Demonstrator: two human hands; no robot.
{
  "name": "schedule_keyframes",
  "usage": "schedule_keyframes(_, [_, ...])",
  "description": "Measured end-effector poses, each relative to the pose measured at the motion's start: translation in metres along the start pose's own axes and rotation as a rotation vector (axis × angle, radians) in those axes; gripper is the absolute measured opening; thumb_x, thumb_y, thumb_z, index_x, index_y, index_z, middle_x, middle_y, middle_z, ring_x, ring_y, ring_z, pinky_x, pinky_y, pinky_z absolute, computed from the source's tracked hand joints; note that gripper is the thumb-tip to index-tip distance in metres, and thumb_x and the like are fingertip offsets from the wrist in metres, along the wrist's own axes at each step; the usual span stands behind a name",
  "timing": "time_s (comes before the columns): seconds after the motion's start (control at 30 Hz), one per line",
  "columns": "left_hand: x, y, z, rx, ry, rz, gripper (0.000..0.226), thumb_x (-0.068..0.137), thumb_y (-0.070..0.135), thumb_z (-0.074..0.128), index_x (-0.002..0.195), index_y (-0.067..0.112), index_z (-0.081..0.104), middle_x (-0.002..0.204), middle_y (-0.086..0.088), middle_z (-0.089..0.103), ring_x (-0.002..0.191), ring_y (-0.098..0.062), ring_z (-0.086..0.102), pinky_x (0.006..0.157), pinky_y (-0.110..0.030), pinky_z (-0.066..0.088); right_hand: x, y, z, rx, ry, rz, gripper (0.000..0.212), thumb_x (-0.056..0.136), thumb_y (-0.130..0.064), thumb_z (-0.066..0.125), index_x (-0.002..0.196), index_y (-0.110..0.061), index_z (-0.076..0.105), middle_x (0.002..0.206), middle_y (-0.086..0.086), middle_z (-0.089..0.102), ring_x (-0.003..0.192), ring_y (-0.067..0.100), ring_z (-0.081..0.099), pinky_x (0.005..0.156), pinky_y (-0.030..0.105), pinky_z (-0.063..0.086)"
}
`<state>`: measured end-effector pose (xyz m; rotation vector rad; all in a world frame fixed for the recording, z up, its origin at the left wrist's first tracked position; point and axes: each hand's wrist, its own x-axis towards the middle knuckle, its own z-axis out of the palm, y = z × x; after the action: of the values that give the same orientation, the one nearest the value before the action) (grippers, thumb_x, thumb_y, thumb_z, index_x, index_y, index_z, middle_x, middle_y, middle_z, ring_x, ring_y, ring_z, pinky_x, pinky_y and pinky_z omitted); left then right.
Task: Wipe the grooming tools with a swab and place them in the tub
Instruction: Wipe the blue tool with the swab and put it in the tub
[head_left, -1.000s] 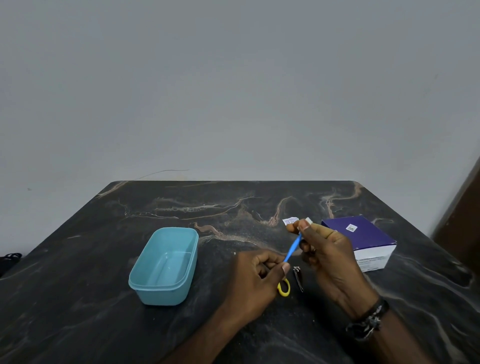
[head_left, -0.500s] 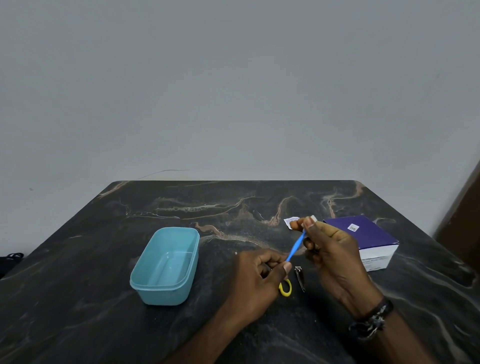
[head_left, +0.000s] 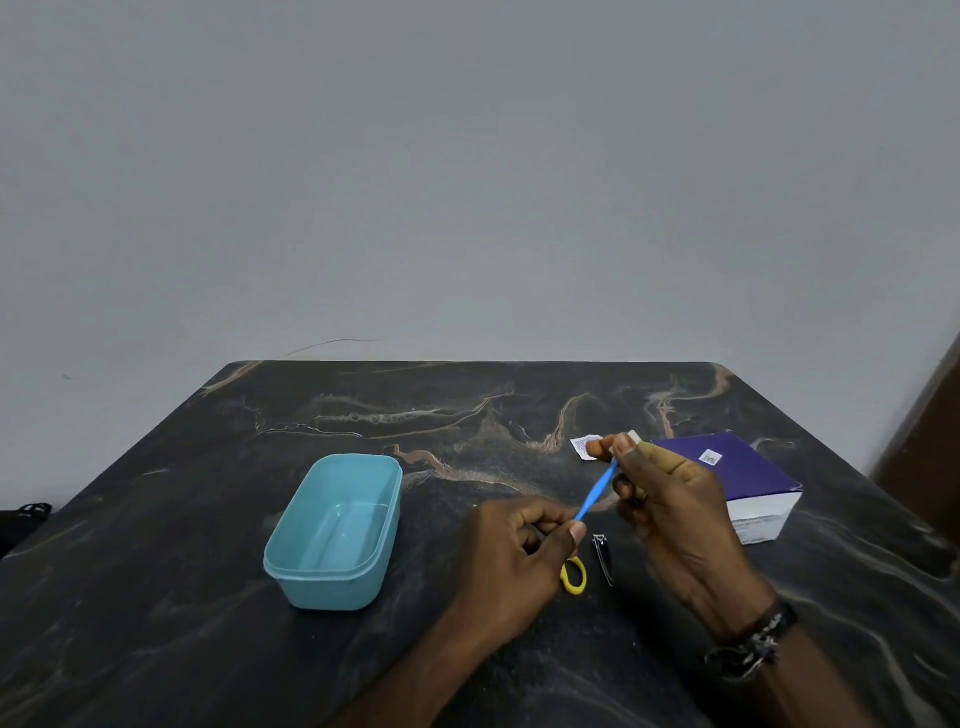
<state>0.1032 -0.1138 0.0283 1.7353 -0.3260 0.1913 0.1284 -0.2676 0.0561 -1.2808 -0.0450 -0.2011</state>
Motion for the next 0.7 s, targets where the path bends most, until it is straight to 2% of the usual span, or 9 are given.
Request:
schedule_keyframes(0.2, [0.0020,-0.0033,-0.0028,-0.035,-0.002,-0.010,0.011,0.087,0.012,0.067,0.080,0.019,0.073,0.066,-0.011,0.070,0.047,-0.009,0.057,0.047,-0.028,0.046,-0.0033,0.0046,0.0074,-0.092,-0.041,0.041,0.031,0.078,-0.030,0.064,0.088,-0.003,0.076,0.072,0.002,0.066,0.055,0.008,0.040,0.045,0.015,0.032])
schedule_keyframes(0.27, [0.0022,-0.0027,-0.0020,-0.043,0.003,-0.011,0.011,0.087,0.012,0.067,0.080,0.017,0.073,0.064,-0.010,0.069,0.045,-0.007,0.055,0.047,-0.026,0.044,-0.0026,0.0017,0.0055,-0.060,-0.023,0.020,0.030,0.079,-0.029,0.064,0.090,-0.003,0.076,0.081,0.005,0.070,0.056,0.007,0.041,0.048,0.017,0.032])
schedule_keyframes(0.37, [0.0015,-0.0034,0.0019,-0.043,-0.006,-0.013,0.016,0.086,0.011,0.069,0.076,0.023,0.072,0.058,0.001,0.066,0.046,-0.005,0.055,0.049,-0.027,0.045,0.0004,-0.0021,-0.0008,0.028,0.039,-0.002,0.021,0.084,-0.024,0.062,0.089,-0.007,0.074,0.096,0.005,0.076,0.057,0.007,0.041,0.054,0.022,0.030])
schedule_keyframes(0.47, [0.0003,-0.0040,0.0028,-0.031,-0.007,-0.026,0.018,0.085,0.012,0.069,0.075,0.026,0.072,0.056,0.003,0.065,0.047,-0.008,0.055,0.049,-0.029,0.045,0.0012,-0.0016,-0.0017,0.031,0.047,0.001,0.018,0.087,-0.021,0.060,0.088,-0.009,0.073,0.098,0.006,0.076,0.056,0.007,0.041,0.054,0.022,0.030])
schedule_keyframes(0.6, [0.0011,-0.0026,-0.0008,-0.034,0.050,-0.019,0.009,0.086,0.012,0.069,0.079,0.014,0.074,0.061,-0.013,0.068,0.046,-0.013,0.055,0.047,-0.026,0.044,-0.0005,0.0016,0.0015,-0.054,-0.009,0.033,0.025,0.086,-0.023,0.062,0.092,-0.002,0.074,0.081,0.000,0.073,0.054,0.006,0.042,0.047,0.015,0.033])
schedule_keyframes(0.7, [0.0020,-0.0026,-0.0011,-0.046,0.082,-0.012,0.007,0.085,0.012,0.069,0.081,0.012,0.074,0.063,-0.016,0.068,0.047,-0.016,0.057,0.046,-0.026,0.044,-0.0026,0.0057,0.0053,-0.100,-0.055,0.059,0.027,0.086,-0.020,0.062,0.094,0.003,0.073,0.067,-0.004,0.069,0.053,0.007,0.041,0.043,0.013,0.033])
